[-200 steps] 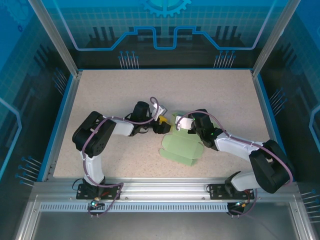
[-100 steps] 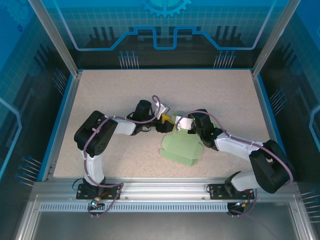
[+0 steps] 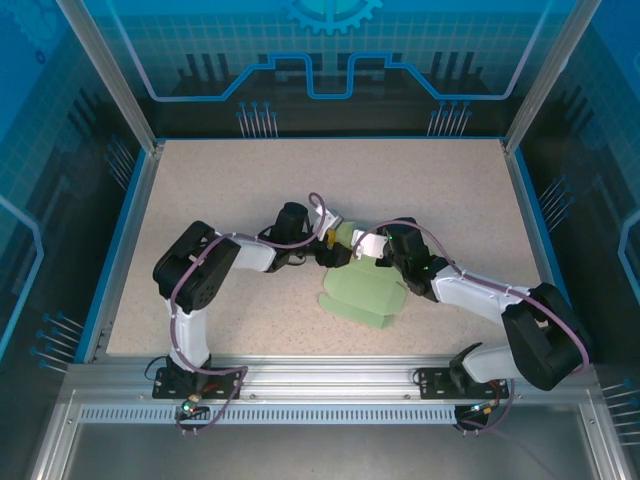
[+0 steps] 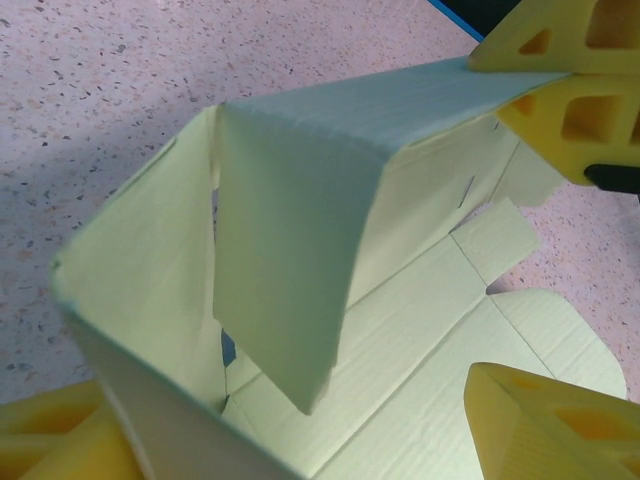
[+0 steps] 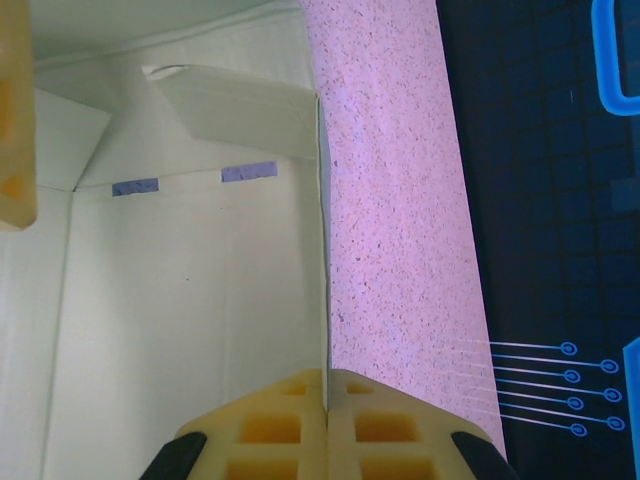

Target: Fold the paper box

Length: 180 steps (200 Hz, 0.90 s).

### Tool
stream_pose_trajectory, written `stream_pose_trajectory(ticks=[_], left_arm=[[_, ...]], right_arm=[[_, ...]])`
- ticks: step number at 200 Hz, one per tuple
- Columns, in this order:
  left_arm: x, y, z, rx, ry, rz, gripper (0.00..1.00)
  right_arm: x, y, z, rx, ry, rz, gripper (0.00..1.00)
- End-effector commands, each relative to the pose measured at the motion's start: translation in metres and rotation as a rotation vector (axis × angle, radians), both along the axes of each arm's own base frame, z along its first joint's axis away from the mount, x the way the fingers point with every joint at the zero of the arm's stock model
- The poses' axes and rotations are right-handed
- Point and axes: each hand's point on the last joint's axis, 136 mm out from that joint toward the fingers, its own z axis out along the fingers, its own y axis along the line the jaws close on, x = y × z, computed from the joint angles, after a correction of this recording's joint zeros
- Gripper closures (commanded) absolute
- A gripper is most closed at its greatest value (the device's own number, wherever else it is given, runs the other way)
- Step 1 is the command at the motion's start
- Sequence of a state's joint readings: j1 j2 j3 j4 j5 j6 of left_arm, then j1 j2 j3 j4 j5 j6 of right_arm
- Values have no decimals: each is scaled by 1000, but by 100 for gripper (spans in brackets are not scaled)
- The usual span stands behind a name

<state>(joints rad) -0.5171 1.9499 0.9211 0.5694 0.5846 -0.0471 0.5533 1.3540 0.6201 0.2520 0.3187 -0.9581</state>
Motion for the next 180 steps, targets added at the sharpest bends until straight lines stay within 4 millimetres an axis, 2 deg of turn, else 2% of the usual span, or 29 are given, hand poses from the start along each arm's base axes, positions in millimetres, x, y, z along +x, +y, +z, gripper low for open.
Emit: stream_pose_trajectory(ticks=[1,17,59,86,89,105,129,143,166,180], left_arm=[[0,1,9,-13,-38,14,25],[-2,6,13,-9,-56,29,24],[-3,26,10,16,-64,88,21],[-11,35,21,-4,-83,99,20],[-11,35,23,-8,-86,100,20],[-14,42,33,-33,-98,120,20],[-15,59,44,-71,-119,181,22],[-7,73,46,-73,-119,260,24],[14,96,36,-8,-81,415,29],[23,103,30,43,-63,466,30]], right_arm=[[-1,-4,4,37,0,-13,96],[-1,-4,4,41,2,-14,96],[-1,-4,5,47,6,-15,96],[-5,-4,3,16,-15,-11,96],[-3,-2,9,24,-41,-9,96],[-3,0,13,-3,-73,-7,97],[-4,1,16,-41,-120,-10,97],[-6,3,17,-55,-147,-6,97],[-8,6,21,-78,-199,1,97],[-11,9,23,-95,-229,15,97]])
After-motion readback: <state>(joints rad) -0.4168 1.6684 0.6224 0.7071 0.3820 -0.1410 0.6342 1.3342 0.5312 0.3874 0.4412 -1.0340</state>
